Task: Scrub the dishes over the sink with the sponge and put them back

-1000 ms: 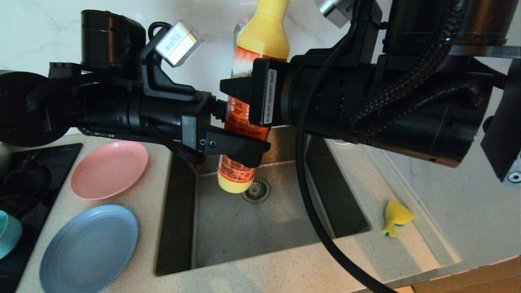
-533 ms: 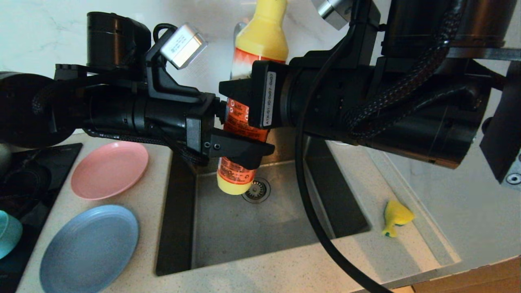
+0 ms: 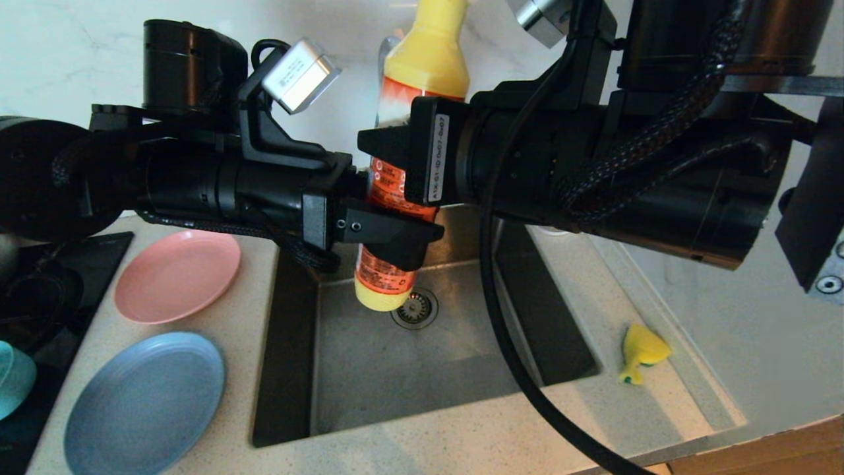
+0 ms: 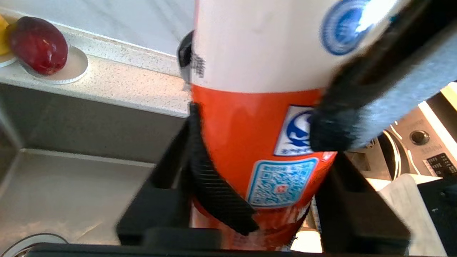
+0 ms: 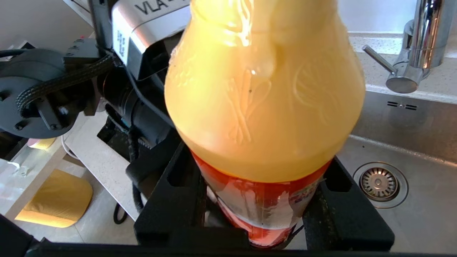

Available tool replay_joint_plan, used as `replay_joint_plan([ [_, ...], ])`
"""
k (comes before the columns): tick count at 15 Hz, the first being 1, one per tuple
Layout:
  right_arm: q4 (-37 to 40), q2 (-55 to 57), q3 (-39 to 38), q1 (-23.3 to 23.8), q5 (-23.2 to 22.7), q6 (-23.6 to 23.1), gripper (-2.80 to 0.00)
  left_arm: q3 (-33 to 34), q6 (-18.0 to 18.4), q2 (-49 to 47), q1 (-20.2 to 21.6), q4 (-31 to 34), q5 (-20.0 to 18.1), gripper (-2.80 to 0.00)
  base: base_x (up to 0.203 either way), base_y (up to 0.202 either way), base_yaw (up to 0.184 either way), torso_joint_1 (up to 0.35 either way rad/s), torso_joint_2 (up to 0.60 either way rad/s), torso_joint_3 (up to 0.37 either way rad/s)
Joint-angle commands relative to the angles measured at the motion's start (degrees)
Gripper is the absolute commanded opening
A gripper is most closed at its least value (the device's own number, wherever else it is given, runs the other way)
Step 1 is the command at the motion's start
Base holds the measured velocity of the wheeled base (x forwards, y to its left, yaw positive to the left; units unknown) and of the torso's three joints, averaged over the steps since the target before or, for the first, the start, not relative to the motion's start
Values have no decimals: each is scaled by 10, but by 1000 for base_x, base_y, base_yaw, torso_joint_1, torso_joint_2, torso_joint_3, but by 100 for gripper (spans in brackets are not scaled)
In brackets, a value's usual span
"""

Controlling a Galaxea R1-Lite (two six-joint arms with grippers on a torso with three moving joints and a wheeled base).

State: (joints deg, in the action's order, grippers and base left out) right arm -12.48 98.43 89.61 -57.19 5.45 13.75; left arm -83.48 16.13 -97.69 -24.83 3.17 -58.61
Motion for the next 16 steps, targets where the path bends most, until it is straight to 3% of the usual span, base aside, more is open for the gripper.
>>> replay_joint_plan([
  [1,0,0,0,0,-2,1,-280,1,1,1,0,0,-3,-280,0,0,0,0,0,0],
  [5,0,-1,4,-1,-2,2,-280,1,0,2,0,1,-3,-280,0,0,0,0,0,0],
  [6,-1,-1,5,-1,-1,3,0,1,1,2,0,1,-4,-280,0,0,0,0,0,0],
  [16,5,-24,-14,0,-1,-1,0,2,-1,26,0,-4,-4,-280,0,0,0,0,0,0],
])
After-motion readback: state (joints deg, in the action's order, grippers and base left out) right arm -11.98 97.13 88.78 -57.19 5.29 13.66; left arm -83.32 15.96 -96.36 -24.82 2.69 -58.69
